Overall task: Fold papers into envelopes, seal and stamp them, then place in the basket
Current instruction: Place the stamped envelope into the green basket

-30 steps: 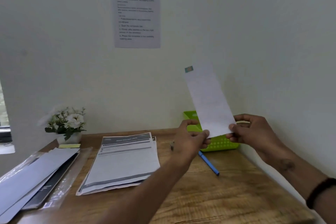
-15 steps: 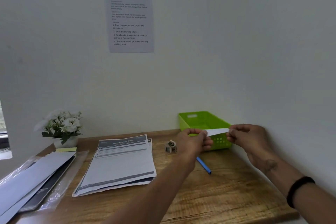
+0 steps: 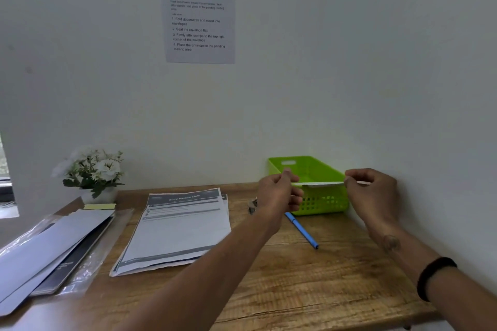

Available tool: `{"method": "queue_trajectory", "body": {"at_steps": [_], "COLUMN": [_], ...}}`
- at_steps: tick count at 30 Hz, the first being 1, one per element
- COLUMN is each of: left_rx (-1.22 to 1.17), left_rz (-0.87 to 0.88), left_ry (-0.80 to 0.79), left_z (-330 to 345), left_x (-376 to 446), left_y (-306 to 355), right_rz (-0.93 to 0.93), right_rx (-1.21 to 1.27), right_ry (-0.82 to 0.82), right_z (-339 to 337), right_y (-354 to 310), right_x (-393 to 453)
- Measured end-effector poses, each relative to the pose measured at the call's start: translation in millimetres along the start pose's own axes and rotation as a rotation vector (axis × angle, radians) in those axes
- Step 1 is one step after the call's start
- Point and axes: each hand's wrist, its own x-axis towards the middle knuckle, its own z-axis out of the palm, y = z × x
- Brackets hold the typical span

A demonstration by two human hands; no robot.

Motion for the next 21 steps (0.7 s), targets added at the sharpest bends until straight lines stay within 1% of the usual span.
{"method": "queue_trajectory", "body": {"at_steps": [3, 5, 7, 10, 13, 16, 18, 21], "left_rx": [0.062, 0.11, 0.167, 0.234, 0.316, 0.511, 0.642, 0.815], "left_rz": [0.02, 0.04, 0.065, 0.099, 0.141, 0.18, 0.19, 0.176], "left_ry": [0.026, 0.054, 0.076, 0.159, 0.325, 0.478, 0.532, 0.587], "left_z": [-24, -45, -70, -116, -170, -221, -246, -275], "left_x": [-1, -3, -5, -7, -3, 1, 2, 10], "left_y": [2, 5, 8, 15, 16, 9, 8, 5], "right_rz": [-0.126, -0.193, -0.214, -0.19, -0.174, -0.178, -0.209, -0.299], "right_rx": [-0.08, -0.102, -0.091, -0.074, -0.14, -0.248, -0.323, -0.366], "right_ry": [0.0, -0.045, -0.123, -0.347, -0.592, -0.734, -0.772, -0.77], "right_z": [0, 4, 12, 27, 51, 80, 99, 125], "right_y": [0, -2, -7, -20, -27, -26, -20, -18], "right_x": [-15, -27, -38, -55, -69, -87, -100, -112]}}
